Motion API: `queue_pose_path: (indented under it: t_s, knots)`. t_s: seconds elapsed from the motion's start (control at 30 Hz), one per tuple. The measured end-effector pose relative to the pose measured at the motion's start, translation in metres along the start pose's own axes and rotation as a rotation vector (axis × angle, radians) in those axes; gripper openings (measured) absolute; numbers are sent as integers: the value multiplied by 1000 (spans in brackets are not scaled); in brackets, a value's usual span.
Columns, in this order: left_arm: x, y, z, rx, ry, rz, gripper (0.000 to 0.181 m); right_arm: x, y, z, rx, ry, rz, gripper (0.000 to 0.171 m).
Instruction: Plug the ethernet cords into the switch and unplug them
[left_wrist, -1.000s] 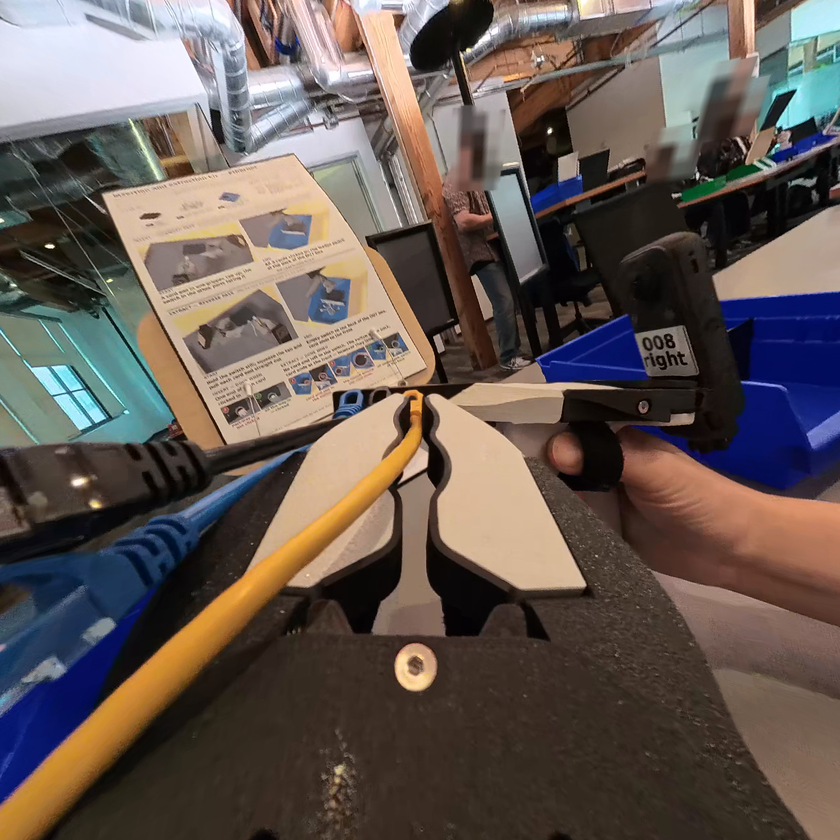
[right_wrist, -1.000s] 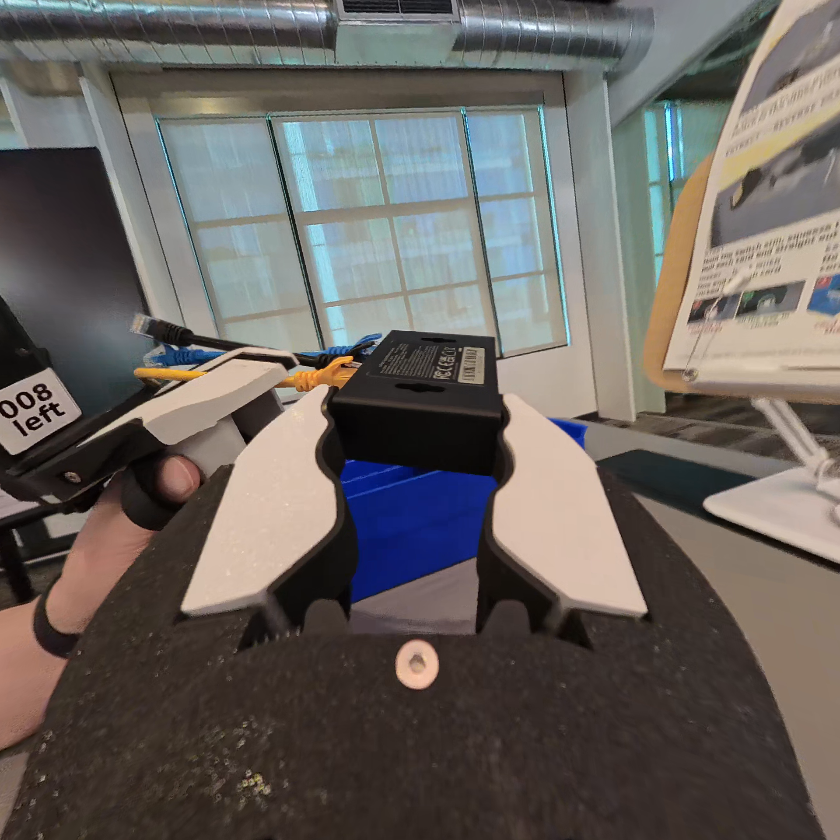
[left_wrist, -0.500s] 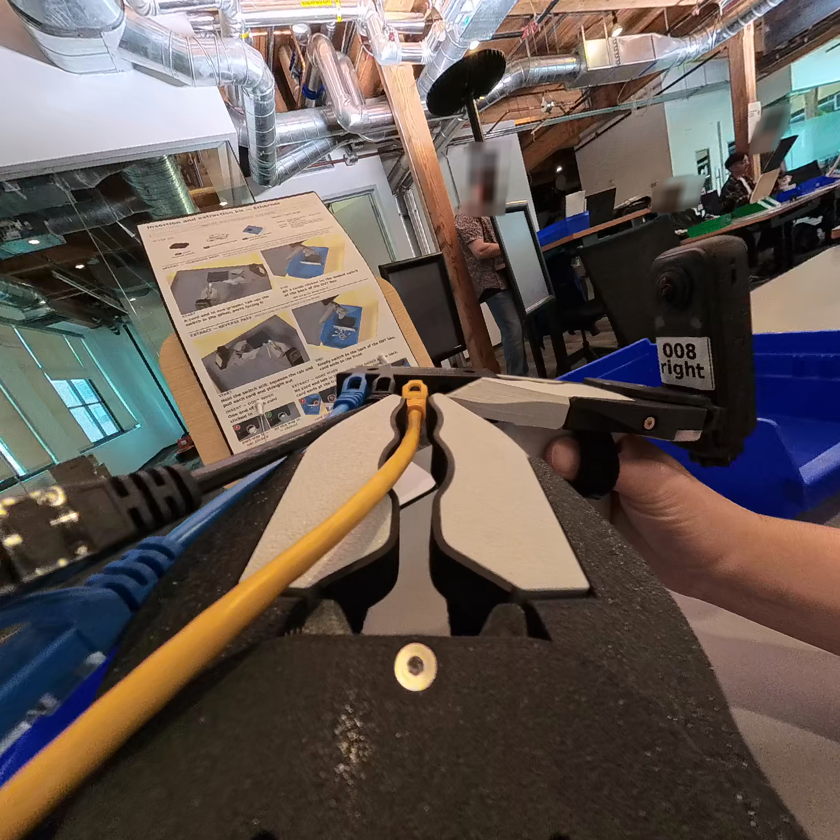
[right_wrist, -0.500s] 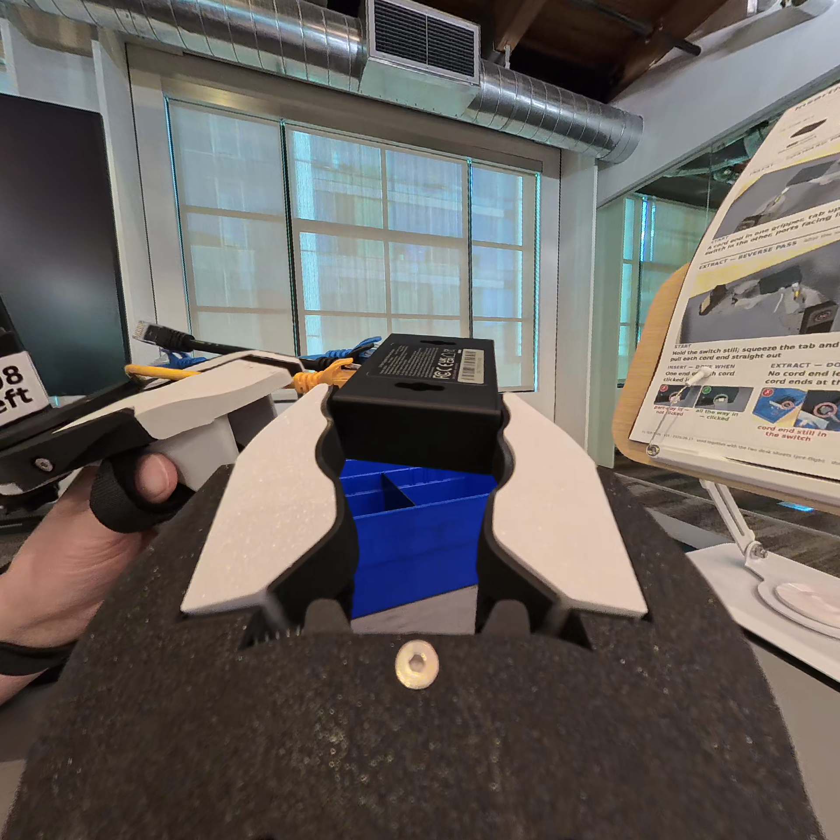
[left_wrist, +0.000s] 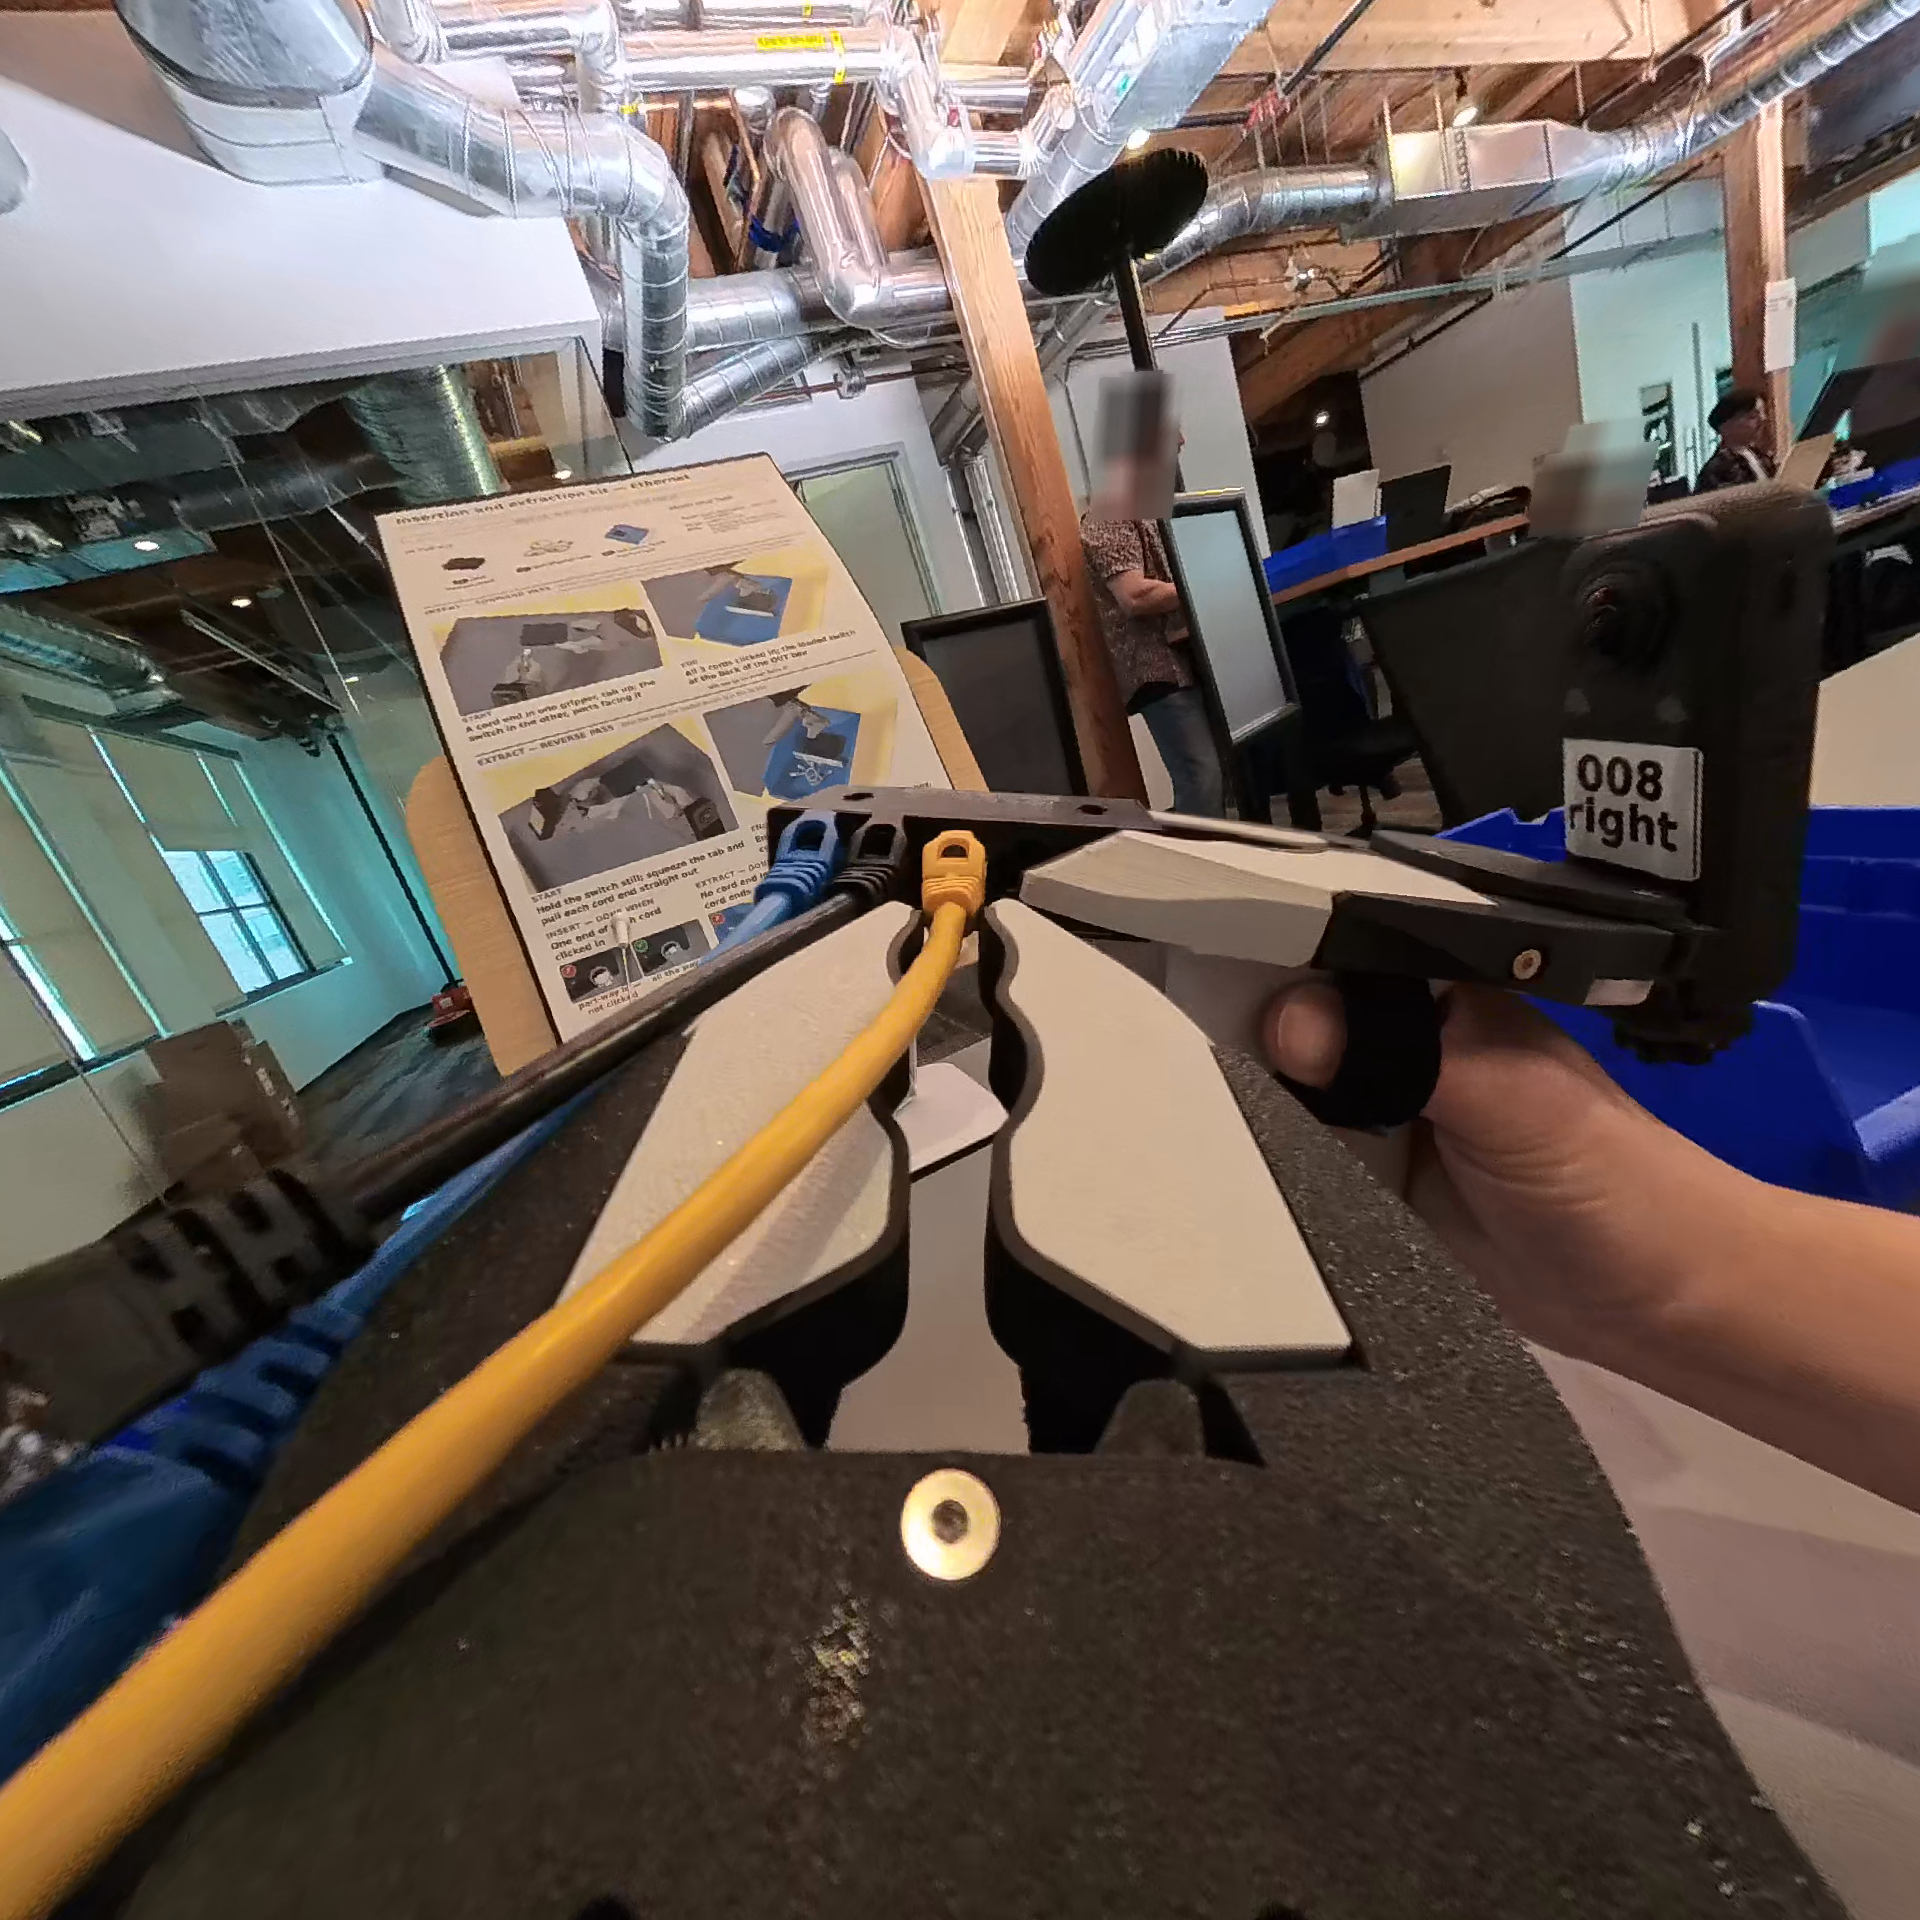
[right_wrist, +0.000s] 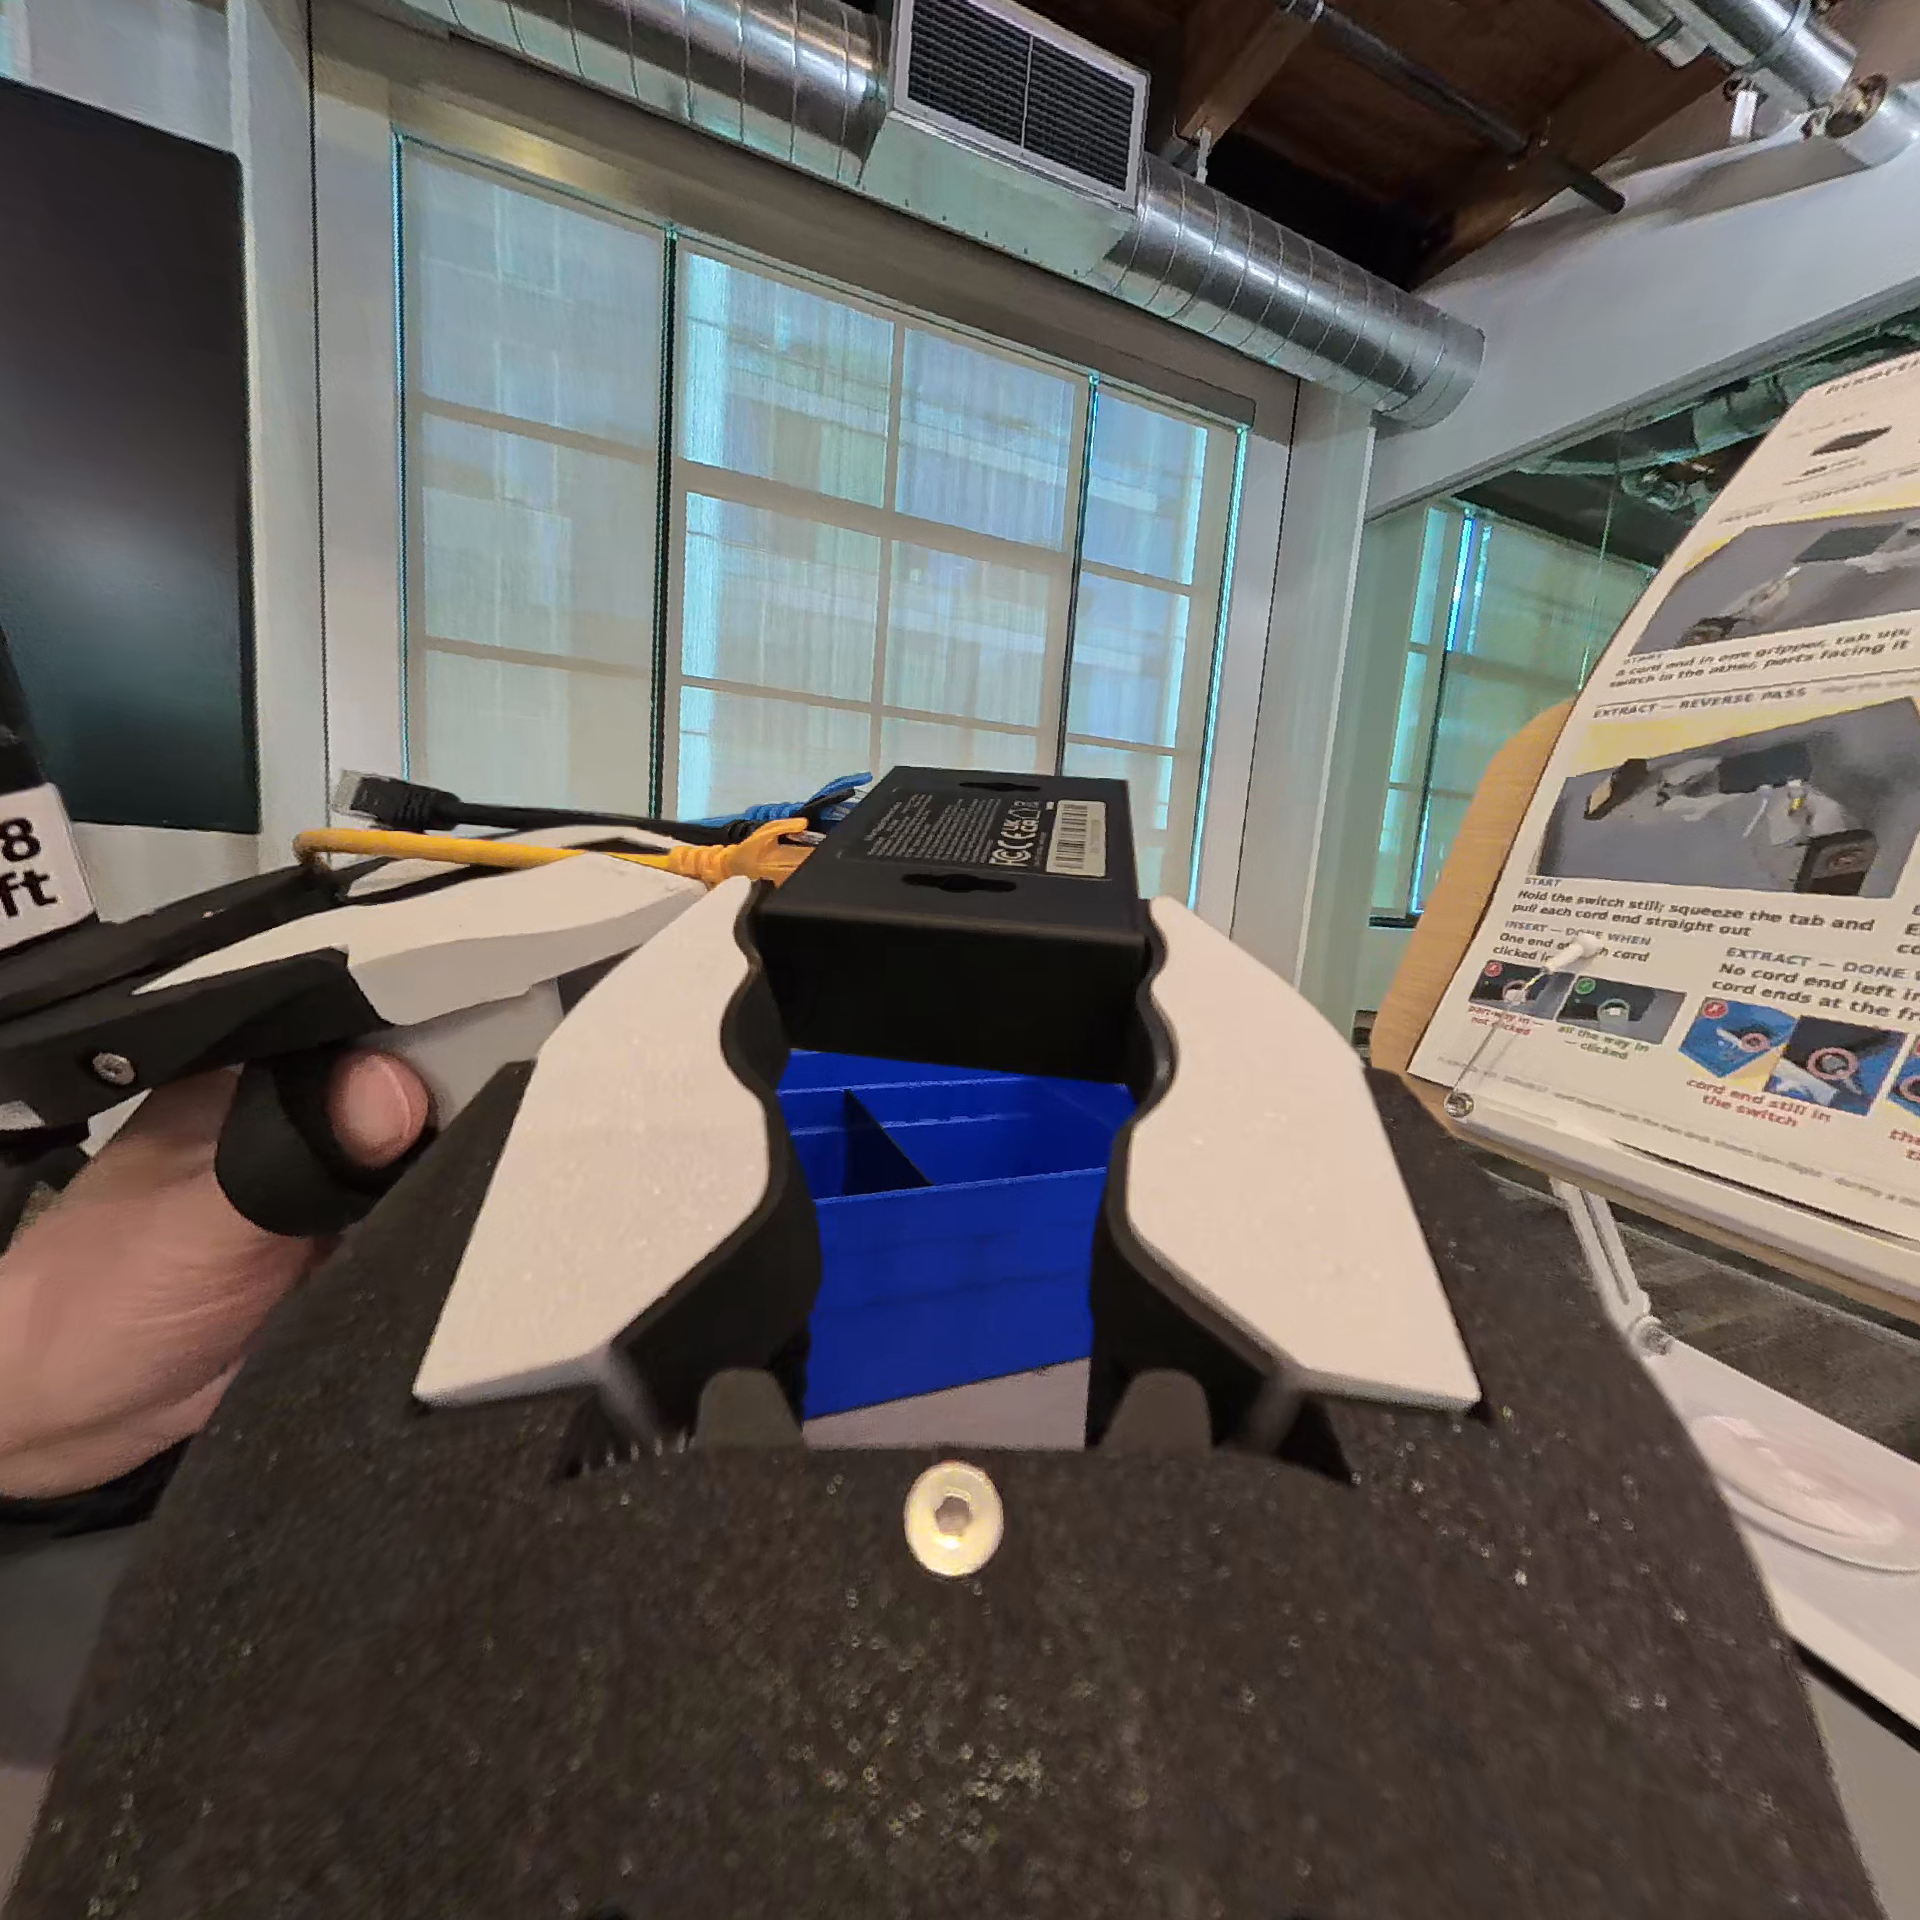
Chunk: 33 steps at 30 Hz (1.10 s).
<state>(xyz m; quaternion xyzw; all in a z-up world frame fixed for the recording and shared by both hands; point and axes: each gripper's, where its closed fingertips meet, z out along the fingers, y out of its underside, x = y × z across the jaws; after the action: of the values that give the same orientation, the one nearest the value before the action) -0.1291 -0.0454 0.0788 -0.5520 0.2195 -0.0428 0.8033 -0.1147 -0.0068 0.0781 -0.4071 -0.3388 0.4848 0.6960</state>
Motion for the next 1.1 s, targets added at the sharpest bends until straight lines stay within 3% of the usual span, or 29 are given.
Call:
queue_pose_path:
  t_s: [0.4, 1.1]
  knots:
    - [-1, -2, 0, 16, 13, -9, 9, -1, -3, 1, 5, -4, -30, 63]
    - [-5, -2, 0, 4, 55, -6, 9, -6, -3, 4, -150, 32, -148, 62]
